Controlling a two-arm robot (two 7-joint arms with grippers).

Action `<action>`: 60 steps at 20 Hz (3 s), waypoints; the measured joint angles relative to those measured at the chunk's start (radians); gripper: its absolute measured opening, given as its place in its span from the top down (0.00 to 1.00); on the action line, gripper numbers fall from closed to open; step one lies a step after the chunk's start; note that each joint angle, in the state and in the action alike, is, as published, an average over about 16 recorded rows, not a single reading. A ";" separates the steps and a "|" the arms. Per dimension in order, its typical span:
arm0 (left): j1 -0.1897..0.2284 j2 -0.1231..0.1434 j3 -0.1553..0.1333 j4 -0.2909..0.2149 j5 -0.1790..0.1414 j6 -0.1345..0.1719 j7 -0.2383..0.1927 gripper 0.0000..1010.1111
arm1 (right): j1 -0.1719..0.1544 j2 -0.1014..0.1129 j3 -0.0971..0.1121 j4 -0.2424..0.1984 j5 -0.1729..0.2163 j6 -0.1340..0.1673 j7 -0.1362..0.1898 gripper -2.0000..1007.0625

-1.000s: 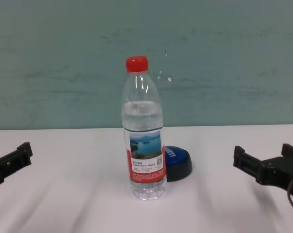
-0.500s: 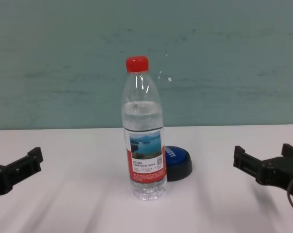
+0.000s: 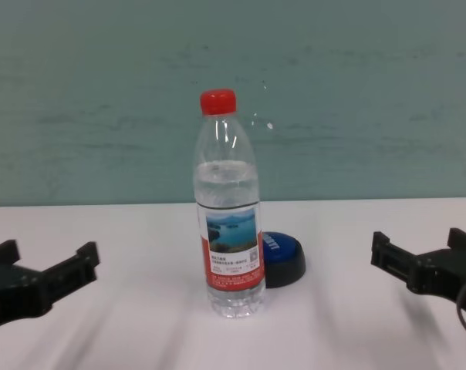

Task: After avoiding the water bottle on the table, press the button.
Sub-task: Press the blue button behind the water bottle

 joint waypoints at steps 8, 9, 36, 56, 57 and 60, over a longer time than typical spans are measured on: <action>-0.041 -0.005 0.049 0.025 0.023 -0.013 -0.026 0.01 | 0.000 0.000 0.000 0.000 0.000 0.000 0.000 0.00; -0.047 -0.004 0.056 0.028 0.026 -0.014 -0.029 0.01 | 0.000 0.000 0.000 0.000 0.000 0.000 0.000 0.00; -0.250 0.062 0.179 0.239 0.030 -0.112 -0.134 0.01 | 0.000 0.000 0.000 0.000 0.000 0.000 0.000 0.00; -0.268 0.062 0.186 0.255 0.010 -0.118 -0.148 0.01 | 0.000 0.000 0.000 0.000 0.000 0.000 0.000 0.00; -0.267 0.063 0.185 0.254 0.009 -0.118 -0.148 0.01 | 0.000 0.000 0.000 0.000 0.000 0.000 0.000 0.00; -0.262 0.072 0.181 0.244 0.002 -0.119 -0.152 0.01 | 0.000 0.000 0.000 0.000 0.000 0.000 0.000 0.00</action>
